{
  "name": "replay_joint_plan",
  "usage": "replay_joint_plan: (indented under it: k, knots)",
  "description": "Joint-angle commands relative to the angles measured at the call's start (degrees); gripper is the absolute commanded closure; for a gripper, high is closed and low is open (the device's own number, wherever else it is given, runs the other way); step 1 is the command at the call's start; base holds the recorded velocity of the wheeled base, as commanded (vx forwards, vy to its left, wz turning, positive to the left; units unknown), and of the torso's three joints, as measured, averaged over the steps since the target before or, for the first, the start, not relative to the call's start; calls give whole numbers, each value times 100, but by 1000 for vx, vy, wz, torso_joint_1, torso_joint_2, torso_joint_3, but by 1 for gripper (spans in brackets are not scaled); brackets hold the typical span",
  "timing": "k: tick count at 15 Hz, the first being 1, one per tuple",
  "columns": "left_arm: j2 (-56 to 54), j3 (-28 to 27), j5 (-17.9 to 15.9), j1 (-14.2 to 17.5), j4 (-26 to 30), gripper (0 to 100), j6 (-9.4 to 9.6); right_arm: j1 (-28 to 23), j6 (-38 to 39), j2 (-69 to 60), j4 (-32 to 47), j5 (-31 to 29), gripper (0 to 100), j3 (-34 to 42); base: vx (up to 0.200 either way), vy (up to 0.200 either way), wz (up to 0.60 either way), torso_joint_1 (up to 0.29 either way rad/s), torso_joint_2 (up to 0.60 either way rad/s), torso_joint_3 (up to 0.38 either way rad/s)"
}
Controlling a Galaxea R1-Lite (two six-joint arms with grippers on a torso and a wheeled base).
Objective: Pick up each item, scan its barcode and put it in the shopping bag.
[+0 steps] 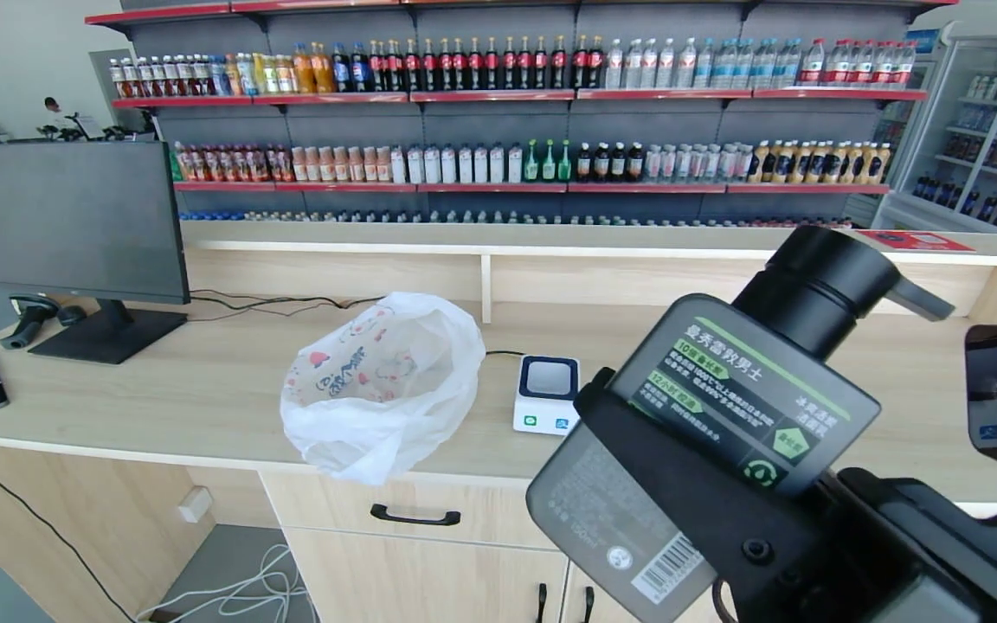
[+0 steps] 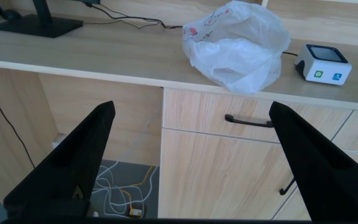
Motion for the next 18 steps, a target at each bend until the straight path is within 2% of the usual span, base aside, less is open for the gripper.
replay_joint_plan:
  k: [1, 6, 8, 18]
  knots:
    - [0, 1, 1, 1, 2, 0, -4, 2, 76, -39, -3, 3, 100, -16, 0, 0, 0, 0, 0, 0]
    - [0, 1, 1, 1, 2, 0, -4, 99, 392, -83, -3, 3, 100, -280, 0, 0, 0, 0, 0, 0]
    - [0, 1, 1, 1, 2, 0, -4, 239, 788, -285, -3, 12, 100, -148, 0, 0, 0, 0, 0, 0]
    - [0, 1, 1, 1, 2, 0, -4, 239, 1060, -320, -3, 12, 100, -131, 0, 0, 0, 0, 0, 0]
